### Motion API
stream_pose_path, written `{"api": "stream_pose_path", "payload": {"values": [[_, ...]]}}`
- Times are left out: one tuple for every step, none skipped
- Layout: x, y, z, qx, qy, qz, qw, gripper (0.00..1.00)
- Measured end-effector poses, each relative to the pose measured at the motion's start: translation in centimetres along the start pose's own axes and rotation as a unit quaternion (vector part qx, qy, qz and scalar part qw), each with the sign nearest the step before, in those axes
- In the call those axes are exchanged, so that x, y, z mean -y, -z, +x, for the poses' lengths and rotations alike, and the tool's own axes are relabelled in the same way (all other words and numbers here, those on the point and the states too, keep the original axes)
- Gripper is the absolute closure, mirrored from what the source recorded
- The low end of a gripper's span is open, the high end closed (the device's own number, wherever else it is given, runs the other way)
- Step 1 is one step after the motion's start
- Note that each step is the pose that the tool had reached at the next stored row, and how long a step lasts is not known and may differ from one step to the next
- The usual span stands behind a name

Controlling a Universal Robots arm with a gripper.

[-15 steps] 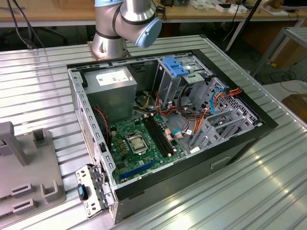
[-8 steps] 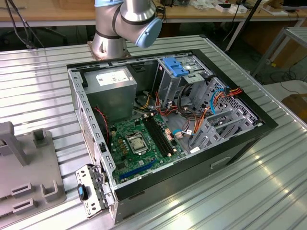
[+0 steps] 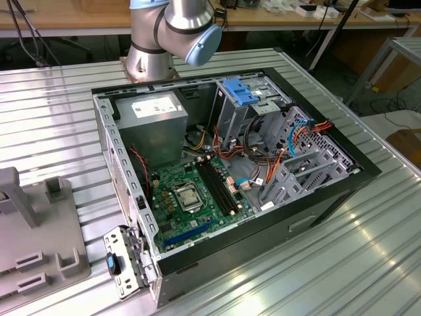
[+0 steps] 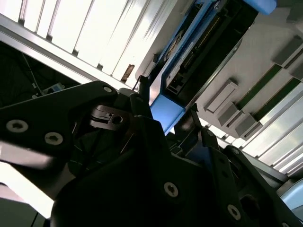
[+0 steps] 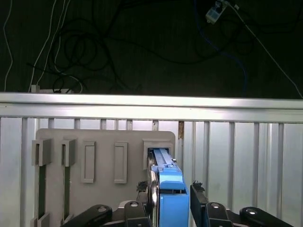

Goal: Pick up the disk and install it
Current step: 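Pick up the disk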

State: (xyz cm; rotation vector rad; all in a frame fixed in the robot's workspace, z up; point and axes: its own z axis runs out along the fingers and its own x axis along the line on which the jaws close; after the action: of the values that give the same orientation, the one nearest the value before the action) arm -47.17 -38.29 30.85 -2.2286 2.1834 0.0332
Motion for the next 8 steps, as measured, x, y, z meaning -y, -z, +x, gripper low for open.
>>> {"api": "stream_pose_path", "payload": {"values": [[-0.01, 0.00, 0.28, 0.0000, 0.000, -0.0001, 1.0000, 0.53], [-0.01, -0.01, 0.30, 0.0000, 0.000, -0.0001, 1.0000, 0.53], [-0.01, -0.02, 0.29, 0.0000, 0.000, -0.0001, 1.0000, 0.61], [-0.01, -0.03, 0.30, 0.0000, 0.000, 0.0000, 1.0000, 0.63], [-0.01, -0.03, 0.29, 0.0000, 0.000, 0.0000, 1.0000, 0.63], [-0.01, -0.03, 0.30, 0.0000, 0.000, 0.0000, 1.0000, 0.63], [-0.01, -0.03, 0.30, 0.0000, 0.000, 0.0000, 1.0000, 0.63], [-0.01, -0.03, 0.30, 0.0000, 0.000, 0.0000, 1.0000, 0.63]]}}
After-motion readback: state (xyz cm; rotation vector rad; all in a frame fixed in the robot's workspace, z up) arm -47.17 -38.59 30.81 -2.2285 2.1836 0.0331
